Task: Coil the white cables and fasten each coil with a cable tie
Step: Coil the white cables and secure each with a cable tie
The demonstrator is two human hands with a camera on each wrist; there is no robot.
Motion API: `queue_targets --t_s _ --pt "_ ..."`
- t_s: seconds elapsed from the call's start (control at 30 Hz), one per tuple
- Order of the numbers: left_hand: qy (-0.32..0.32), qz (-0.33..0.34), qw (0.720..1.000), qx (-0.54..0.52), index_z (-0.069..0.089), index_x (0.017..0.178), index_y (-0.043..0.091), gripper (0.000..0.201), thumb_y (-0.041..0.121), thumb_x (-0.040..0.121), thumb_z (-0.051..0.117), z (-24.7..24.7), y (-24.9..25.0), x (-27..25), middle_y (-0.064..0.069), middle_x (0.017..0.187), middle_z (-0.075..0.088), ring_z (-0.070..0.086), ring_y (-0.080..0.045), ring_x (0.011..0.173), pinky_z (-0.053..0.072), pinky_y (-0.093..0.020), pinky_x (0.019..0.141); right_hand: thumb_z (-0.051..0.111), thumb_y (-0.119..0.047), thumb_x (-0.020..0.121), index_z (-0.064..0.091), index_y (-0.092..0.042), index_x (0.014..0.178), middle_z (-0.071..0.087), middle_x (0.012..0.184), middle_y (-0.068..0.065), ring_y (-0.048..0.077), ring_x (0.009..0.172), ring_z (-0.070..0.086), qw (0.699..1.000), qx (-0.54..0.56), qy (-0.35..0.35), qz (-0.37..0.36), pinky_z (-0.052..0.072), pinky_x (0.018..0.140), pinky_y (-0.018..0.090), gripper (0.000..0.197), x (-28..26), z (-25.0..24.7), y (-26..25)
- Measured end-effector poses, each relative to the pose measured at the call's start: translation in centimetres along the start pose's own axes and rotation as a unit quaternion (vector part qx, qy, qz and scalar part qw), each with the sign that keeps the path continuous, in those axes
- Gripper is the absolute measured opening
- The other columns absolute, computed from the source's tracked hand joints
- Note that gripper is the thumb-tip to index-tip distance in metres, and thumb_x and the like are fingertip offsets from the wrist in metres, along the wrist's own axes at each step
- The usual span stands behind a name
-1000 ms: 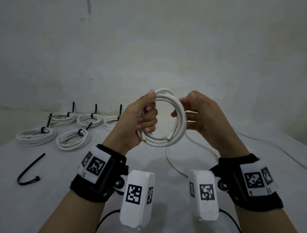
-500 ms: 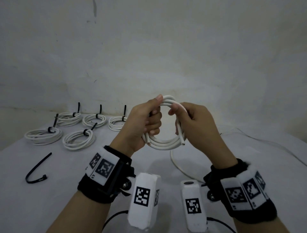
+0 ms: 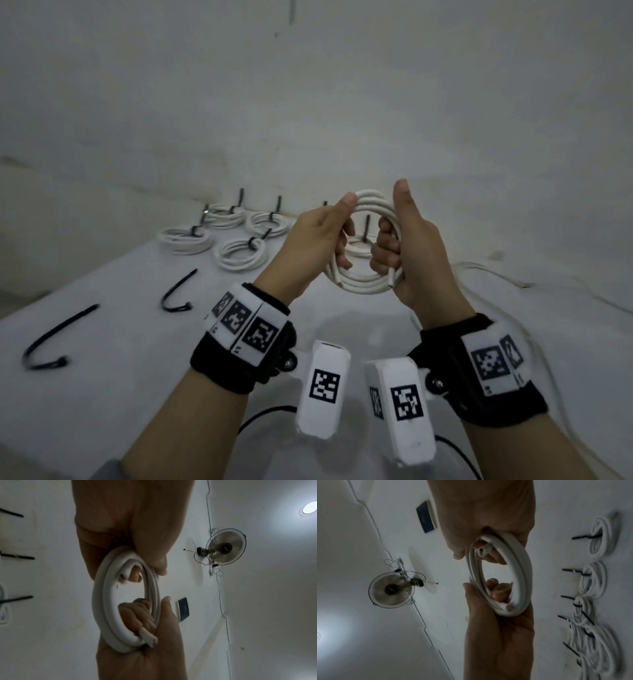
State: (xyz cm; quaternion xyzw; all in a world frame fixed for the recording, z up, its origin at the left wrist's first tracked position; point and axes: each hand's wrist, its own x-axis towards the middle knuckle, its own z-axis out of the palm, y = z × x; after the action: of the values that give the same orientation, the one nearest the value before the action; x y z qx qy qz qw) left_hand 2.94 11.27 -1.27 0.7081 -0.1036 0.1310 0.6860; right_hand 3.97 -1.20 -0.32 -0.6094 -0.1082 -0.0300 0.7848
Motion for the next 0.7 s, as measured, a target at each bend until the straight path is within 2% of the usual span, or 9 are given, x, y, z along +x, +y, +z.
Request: queue_targets --t_s 0.1,0.2,0.3,0.4,0.5,0.57,0.6,0.63,0.7 --pt "0.029 -0.022 0.999 0.002 0.051 0.07 0.011 0.043 0.042 0.097 0.041 -3.1 -0.3 -1.2 0.003 0.045 0.041 0.043 -0.01 0.039 0.045 -0.023 0.047 0.047 -0.05 0.093 0.038 -0.014 0.06 0.026 0.04 -0.003 0.009 0.031 0.023 0.999 0.014 -0.044 0.029 0.023 0.036 0.016 0.05 0.1 3.1 1.4" --pt "0.009 -0.077 0.997 0.028 0.054 0.075 0.011 0.043 0.045 0.097 0.04 -6.5 -0.6 -3.3 0.002 0.049 0.049 0.051 -0.012 0.044 0.053 -0.027 0.057 0.048 -0.047 0.094 0.038 -0.013 0.061 0.025 0.04 -0.003 0.009 0.03 0.022 0.994 0.028 -0.09 0.06 0.022 0.036 0.016 0.048 -0.2 5.3 3.5" --pt "-0.028 -0.123 0.984 0.13 0.062 0.09 0.011 0.048 0.051 0.096 0.036 -9.9 -1.0 -5.9 -0.005 0.075 0.065 0.064 -0.014 0.068 0.053 -0.027 0.073 0.049 -0.048 0.092 0.039 -0.013 0.062 0.024 0.04 -0.004 0.008 0.03 0.022 0.986 0.033 -0.127 0.101 0.021 0.036 0.015 0.048 -0.9 6.4 5.8" --pt "0.009 -0.185 0.947 0.264 0.065 0.102 0.013 0.058 0.059 0.094 0.032 -14.7 -1.1 -7.4 -0.004 0.097 0.064 0.061 -0.015 0.085 0.044 -0.02 0.07 0.05 -0.049 0.091 0.038 -0.014 0.062 0.023 0.04 -0.005 0.007 0.029 0.021 0.981 0.046 -0.138 0.13 0.02 0.036 0.014 0.047 -1.3 6.5 6.7" --pt "0.09 -0.266 0.864 0.418 0.06 0.113 -0.001 0.058 0.048 0.099 0.031 -20.9 -0.9 -8.3 -0.01 0.107 0.061 0.058 -0.025 0.095 0.045 -0.026 0.074 0.049 -0.049 0.092 0.038 -0.014 0.062 0.024 0.038 -0.007 0.005 0.027 0.021 0.978 0.065 -0.14 0.138 0.02 0.034 0.012 0.047 -1.2 6.1 6.5" --pt "0.084 -0.332 0.765 0.545 0.053 0.122 -0.005 0.053 0.04 0.101 0.033 -24.3 -1.4 -9.1 -0.019 0.126 0.056 0.054 -0.032 0.113 0.042 -0.033 0.087 0.047 -0.048 0.092 0.038 -0.014 0.062 0.024 0.037 -0.007 0.004 0.027 0.022 0.978 0.071 -0.138 0.138 0.021 0.033 0.012 0.047 -1.0 5.8 6.2" --pt "0.072 -0.359 0.719 0.592 0.051 0.125 -0.006 0.051 0.036 0.102 0.034 -25.2 -1.8 -9.5 -0.02 0.13 0.054 0.053 -0.033 0.115 0.04 -0.032 0.085 0.047 -0.048 0.093 0.038 -0.014 0.062 0.024 0.038 -0.007 0.004 0.027 0.022 0.979 0.07 -0.136 0.136 0.021 0.033 0.012 0.047 -1.0 5.7 6.1" --pt "0.057 -0.38 0.687 0.617 0.052 0.124 -0.006 0.048 0.034 0.101 0.038 -25.8 -2.2 -10.0 -0.02 0.128 0.055 0.055 -0.032 0.111 0.038 -0.029 0.079 0.047 -0.049 0.093 0.038 -0.014 0.062 0.024 0.038 -0.007 0.005 0.027 0.022 0.98 0.067 -0.135 0.133 0.022 0.033 0.012 0.047 -0.9 5.6 6.1" --pt "0.023 -0.417 0.661 0.624 0.058 0.115 -0.003 0.039 0.031 0.098 0.048 -26.7 -3.4 -10.6 -0.018 0.115 0.062 0.055 -0.027 0.087 0.035 -0.025 0.069 0.047 -0.049 0.092 0.038 -0.014 0.062 0.025 0.038 -0.007 0.005 0.027 0.022 0.981 0.065 -0.132 0.13 0.023 0.033 0.012 0.047 -0.9 5.4 6.1"
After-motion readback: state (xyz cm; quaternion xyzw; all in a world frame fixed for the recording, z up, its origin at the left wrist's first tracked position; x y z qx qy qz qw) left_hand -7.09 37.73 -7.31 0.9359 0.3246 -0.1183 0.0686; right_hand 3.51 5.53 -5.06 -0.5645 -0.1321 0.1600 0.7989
